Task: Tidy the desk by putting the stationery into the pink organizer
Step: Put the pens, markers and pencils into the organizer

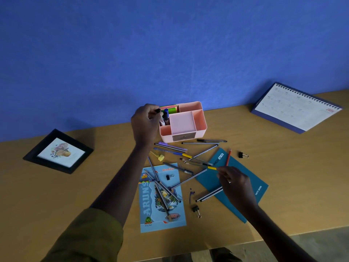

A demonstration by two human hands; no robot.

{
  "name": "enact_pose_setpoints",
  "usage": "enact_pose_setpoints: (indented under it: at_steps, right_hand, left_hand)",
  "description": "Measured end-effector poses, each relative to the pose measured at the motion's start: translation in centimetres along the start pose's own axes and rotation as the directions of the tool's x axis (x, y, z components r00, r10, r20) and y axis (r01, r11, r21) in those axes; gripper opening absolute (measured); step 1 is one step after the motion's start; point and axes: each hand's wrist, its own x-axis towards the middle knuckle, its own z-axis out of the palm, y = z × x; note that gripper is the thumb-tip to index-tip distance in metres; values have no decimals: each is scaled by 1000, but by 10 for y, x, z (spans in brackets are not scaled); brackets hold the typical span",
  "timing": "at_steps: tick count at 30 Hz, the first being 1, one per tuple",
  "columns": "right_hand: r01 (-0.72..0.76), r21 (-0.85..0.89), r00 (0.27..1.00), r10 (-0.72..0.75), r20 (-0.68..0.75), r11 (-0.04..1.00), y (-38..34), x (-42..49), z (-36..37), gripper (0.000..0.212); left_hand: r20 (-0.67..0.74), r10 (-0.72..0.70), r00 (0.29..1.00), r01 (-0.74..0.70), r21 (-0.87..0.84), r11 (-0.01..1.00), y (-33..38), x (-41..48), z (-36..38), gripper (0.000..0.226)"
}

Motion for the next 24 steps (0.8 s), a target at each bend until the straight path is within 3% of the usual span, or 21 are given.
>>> enact_pose_setpoints:
  at_steps: [24]
  right_hand:
    - [-103,-90,993,108,44,991,31,-10,9,15]
  left_hand:
    - [140,28,990,-69,295,953,-42,-7,39,33]
